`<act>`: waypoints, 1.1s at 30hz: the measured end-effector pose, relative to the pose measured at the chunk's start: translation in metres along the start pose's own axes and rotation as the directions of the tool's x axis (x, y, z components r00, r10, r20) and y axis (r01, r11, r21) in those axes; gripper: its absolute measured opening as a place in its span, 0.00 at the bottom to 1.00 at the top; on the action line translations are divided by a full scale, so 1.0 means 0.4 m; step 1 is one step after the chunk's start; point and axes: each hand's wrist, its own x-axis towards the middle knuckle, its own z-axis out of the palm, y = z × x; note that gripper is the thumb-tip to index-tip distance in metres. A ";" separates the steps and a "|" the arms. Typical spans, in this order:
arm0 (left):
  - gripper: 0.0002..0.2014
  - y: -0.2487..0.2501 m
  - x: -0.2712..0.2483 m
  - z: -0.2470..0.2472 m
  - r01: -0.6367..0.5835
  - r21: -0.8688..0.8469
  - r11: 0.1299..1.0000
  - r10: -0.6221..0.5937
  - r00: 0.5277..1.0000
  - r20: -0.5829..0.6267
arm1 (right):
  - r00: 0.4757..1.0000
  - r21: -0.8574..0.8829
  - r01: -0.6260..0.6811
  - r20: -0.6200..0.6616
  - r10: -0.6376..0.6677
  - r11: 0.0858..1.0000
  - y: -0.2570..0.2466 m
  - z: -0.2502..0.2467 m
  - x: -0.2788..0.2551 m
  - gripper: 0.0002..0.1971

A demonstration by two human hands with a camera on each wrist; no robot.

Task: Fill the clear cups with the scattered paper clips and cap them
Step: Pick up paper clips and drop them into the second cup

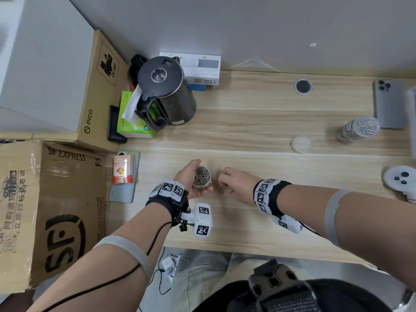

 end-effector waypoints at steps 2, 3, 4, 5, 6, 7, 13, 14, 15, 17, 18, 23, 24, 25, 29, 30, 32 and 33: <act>0.22 -0.001 -0.001 0.002 -0.001 0.000 1.000 0.001 1.000 -0.002 | 1.000 -0.021 0.006 0.006 -0.006 1.000 0.002 -0.001 -0.007 0.18; 0.22 -0.001 -0.001 0.004 0.001 -0.001 1.000 -0.001 1.000 -0.001 | 1.000 -0.030 0.007 0.006 -0.007 1.000 0.002 -0.001 -0.011 0.17; 0.22 -0.001 0.000 0.005 0.002 0.000 1.000 -0.002 1.000 0.000 | 1.000 -0.030 0.005 0.002 -0.005 1.000 0.001 -0.002 -0.013 0.17; 0.22 -0.001 0.001 0.007 0.002 0.000 1.000 -0.002 1.000 0.001 | 1.000 -0.021 0.001 -0.006 -0.001 1.000 0.001 -0.003 -0.015 0.17; 0.22 0.000 0.002 0.009 -0.001 -0.001 1.000 0.001 1.000 0.000 | 1.000 -0.010 -0.002 -0.013 0.001 1.000 0.001 -0.003 -0.015 0.18; 0.22 0.001 0.002 0.011 -0.005 -0.001 1.000 0.005 1.000 -0.001 | 1.000 0.003 -0.003 -0.016 0.003 1.000 0.002 -0.004 -0.014 0.18; 0.19 0.008 0.003 0.019 -0.011 0.002 1.000 0.011 1.000 -0.018 | 0.966 0.412 -0.147 -0.135 0.220 0.899 0.029 -0.024 -0.032 0.16; 0.18 0.009 0.003 0.020 -0.011 0.000 1.000 0.011 1.000 -0.019 | 0.943 0.524 -0.177 -0.152 0.296 0.833 0.034 -0.039 -0.036 0.16; 0.18 0.011 0.004 0.023 -0.012 -0.001 1.000 0.012 1.000 -0.021 | 0.918 0.621 -0.196 -0.156 0.365 0.759 0.038 -0.058 -0.039 0.17; 0.18 0.013 0.007 0.031 -0.014 -0.003 1.000 0.014 1.000 -0.017 | 0.883 0.759 -0.175 -0.161 0.441 0.627 0.041 -0.105 -0.041 0.18; 0.19 0.014 0.008 0.037 -0.011 -0.003 1.000 0.011 1.000 -0.010 | 0.877 0.809 -0.137 -0.169 0.450 0.571 0.040 -0.129 -0.039 0.19; 0.24 0.020 0.004 0.083 0.017 0.008 1.000 -0.017 0.998 0.062 | 0.885 0.853 -0.011 -0.234 0.401 0.522 -0.010 -0.193 -0.025 0.22; 0.23 0.022 0.000 0.093 0.019 0.012 1.000 -0.020 0.996 0.087 | 0.891 0.841 -0.001 -0.245 0.382 0.542 -0.026 -0.191 -0.024 0.21; 0.23 0.025 -0.003 0.103 0.020 0.017 1.000 -0.022 0.994 0.111 | 0.895 0.820 -0.003 -0.253 0.369 0.572 -0.040 -0.184 -0.024 0.21; 0.17 0.039 -0.010 0.135 -0.005 0.037 0.999 -0.001 0.987 0.158 | 0.914 0.749 -0.042 -0.238 0.328 0.661 -0.068 -0.164 -0.038 0.20; 0.16 0.043 -0.010 0.141 -0.011 0.043 0.999 0.004 0.986 0.165 | 0.915 0.750 -0.030 -0.245 0.319 0.661 -0.064 -0.162 -0.044 0.20; 0.17 0.049 -0.009 0.156 -0.014 0.070 0.997 0.001 0.984 0.179 | 0.892 0.735 0.028 -0.324 0.315 0.677 -0.047 -0.167 -0.061 0.18; 0.20 0.053 -0.009 0.165 -0.014 0.085 0.996 -0.002 0.984 0.180 | 0.870 0.724 0.061 -0.376 0.318 0.687 -0.033 -0.173 -0.072 0.16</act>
